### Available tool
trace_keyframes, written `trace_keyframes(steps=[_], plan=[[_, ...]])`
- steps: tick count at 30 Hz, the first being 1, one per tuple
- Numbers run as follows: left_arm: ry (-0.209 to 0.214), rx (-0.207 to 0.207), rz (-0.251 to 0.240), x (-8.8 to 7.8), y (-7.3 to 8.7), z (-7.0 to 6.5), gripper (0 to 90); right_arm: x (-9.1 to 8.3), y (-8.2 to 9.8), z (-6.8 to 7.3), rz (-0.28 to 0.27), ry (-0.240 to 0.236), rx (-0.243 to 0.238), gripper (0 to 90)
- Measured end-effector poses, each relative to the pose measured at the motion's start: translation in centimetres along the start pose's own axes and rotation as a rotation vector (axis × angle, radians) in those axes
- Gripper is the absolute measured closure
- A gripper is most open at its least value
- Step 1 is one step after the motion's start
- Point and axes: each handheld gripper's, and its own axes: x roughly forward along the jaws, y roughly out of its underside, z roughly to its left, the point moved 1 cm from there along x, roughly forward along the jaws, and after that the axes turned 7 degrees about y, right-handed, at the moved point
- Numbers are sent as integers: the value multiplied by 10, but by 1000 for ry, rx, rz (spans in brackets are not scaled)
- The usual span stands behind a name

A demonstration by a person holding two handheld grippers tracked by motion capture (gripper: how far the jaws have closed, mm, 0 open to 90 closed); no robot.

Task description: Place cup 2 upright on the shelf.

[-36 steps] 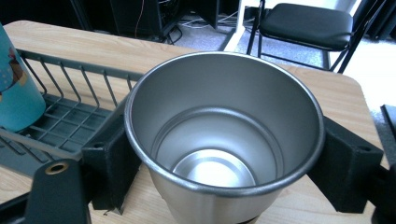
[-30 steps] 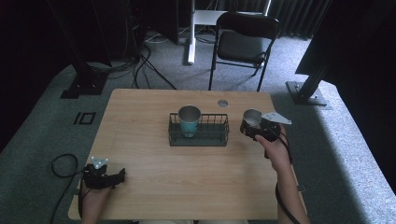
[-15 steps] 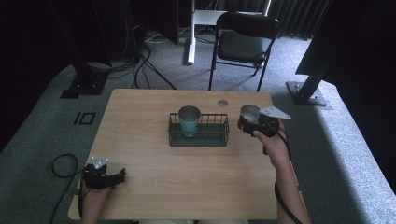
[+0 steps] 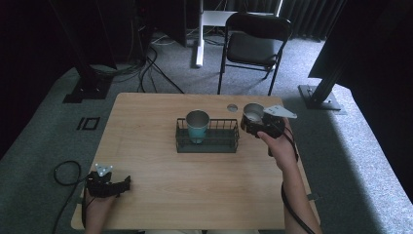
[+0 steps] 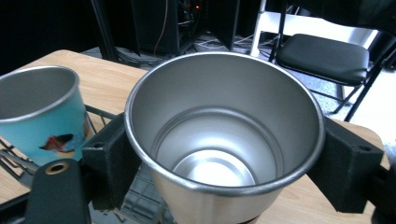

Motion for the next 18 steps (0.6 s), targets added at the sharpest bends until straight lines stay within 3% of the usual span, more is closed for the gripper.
trace_keyframes(steps=[18], plan=[[0,1,1,0,0,0,18,14,-12,36,-10,-57,-22,181]])
